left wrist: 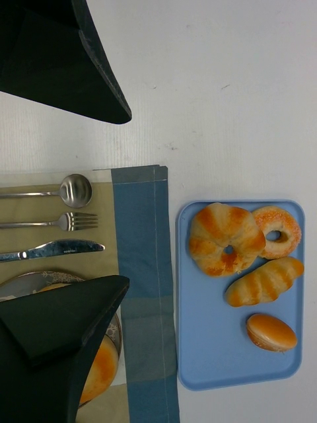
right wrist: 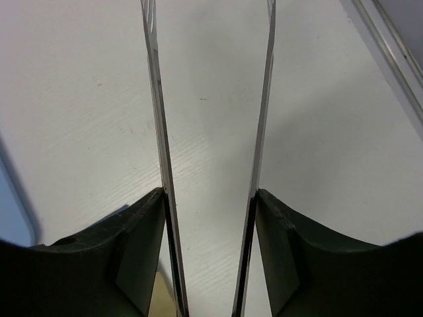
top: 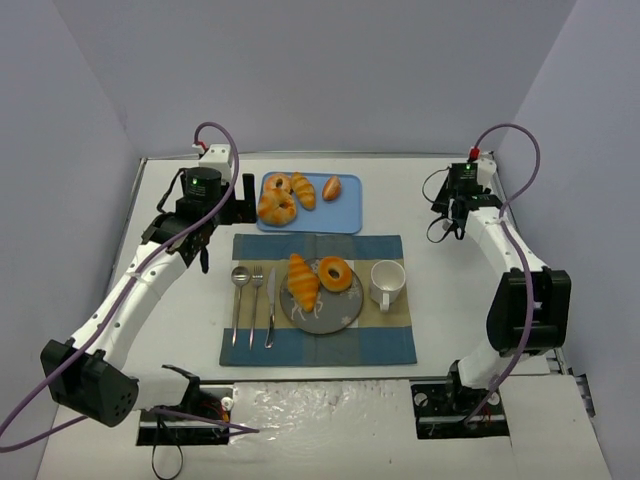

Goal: Place the bread

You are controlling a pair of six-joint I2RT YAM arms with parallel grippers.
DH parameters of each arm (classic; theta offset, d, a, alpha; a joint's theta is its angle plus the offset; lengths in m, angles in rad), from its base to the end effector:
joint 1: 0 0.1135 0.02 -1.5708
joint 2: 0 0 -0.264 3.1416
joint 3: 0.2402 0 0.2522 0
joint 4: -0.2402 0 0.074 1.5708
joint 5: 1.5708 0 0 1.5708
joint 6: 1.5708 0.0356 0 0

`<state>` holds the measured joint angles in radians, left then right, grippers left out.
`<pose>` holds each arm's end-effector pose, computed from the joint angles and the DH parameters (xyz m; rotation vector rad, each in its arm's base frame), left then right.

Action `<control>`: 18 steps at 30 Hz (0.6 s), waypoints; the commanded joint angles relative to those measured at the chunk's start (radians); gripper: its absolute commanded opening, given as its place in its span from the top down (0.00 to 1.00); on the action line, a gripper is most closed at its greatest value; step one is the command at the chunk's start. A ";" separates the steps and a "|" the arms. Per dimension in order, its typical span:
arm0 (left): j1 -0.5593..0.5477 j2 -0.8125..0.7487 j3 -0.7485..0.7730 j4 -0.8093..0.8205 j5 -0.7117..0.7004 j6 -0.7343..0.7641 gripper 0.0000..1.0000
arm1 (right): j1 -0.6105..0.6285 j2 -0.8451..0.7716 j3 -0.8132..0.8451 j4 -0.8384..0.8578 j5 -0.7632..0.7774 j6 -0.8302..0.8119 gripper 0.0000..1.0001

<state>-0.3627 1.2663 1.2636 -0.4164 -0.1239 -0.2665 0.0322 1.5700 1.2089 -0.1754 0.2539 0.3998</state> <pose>0.2688 -0.0973 0.3802 0.0157 1.9975 -0.2833 0.3635 0.0028 0.2916 0.5294 2.0201 -0.0058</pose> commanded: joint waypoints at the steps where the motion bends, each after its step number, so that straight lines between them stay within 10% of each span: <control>1: -0.005 -0.026 0.039 0.045 0.000 0.003 0.03 | 0.004 0.095 0.005 0.157 0.027 0.011 0.49; 18: -0.005 -0.028 0.039 0.042 -0.008 0.010 0.03 | 0.003 0.338 -0.009 0.226 -0.011 0.022 0.35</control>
<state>-0.3649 1.2663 1.2636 -0.4168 -0.1242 -0.2661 0.0338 1.9058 1.2032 -0.0016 0.2372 0.4166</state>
